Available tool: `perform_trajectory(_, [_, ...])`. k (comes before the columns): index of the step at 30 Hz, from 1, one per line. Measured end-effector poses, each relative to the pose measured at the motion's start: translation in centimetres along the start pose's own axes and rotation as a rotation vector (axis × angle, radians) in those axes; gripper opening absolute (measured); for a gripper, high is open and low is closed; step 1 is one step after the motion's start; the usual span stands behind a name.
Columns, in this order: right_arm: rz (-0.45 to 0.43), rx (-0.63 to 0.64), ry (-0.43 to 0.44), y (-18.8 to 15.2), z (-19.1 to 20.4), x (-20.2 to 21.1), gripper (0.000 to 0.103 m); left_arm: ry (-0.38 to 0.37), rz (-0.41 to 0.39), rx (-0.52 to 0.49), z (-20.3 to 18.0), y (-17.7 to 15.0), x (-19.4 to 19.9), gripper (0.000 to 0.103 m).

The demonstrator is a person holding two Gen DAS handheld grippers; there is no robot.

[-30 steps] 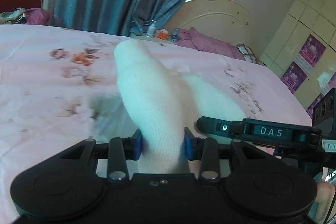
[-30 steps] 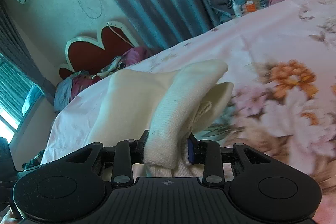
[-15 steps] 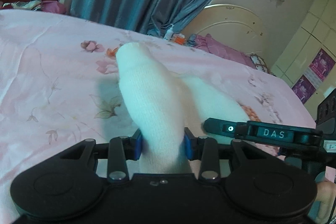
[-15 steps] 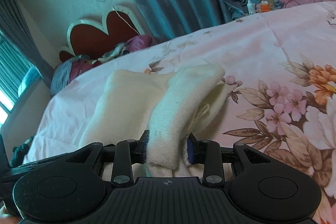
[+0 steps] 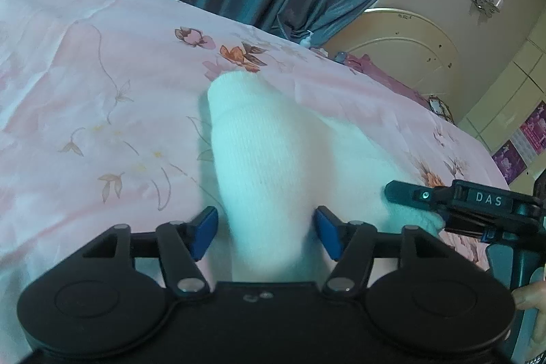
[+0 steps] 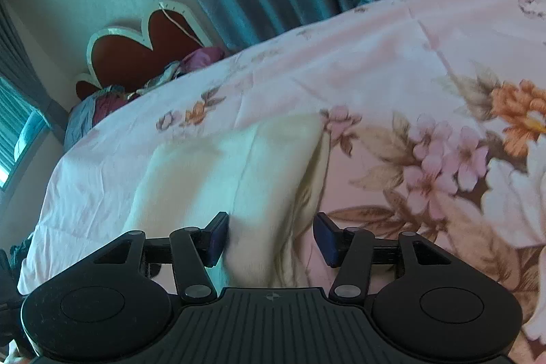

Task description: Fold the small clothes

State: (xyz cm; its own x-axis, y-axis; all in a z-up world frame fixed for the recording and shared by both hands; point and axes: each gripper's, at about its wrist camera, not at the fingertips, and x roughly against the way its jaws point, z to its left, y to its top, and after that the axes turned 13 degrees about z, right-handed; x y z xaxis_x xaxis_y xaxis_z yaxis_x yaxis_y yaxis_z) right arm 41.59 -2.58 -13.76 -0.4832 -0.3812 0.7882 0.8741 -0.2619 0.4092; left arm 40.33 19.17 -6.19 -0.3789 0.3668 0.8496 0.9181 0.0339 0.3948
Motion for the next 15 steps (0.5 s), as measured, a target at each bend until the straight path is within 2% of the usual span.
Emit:
perform_trajectory(5, [-0.006,-0.011,-0.021,1.9,0.2,-0.3,0.053,0.013,-0.073,0.017,-0.8,0.5,0.8,0.061])
perform_trajectory(9, [-0.002,-0.006,-0.063,3.1,0.6,-1.6,0.053,0.037,-0.049,0.031,-1.0,1.4,-0.4,0.061])
perform_trajectory(13, [0.012,0.019,-0.13,3.6,0.8,-3.1,0.053,0.05,-0.008,0.061,-0.5,1.3,-1.9,0.072])
perform_trajectory(15, [0.025,0.043,-0.173,3.6,0.7,-3.9,0.053,0.056,-0.009,0.056,-0.6,1.3,-2.0,0.073])
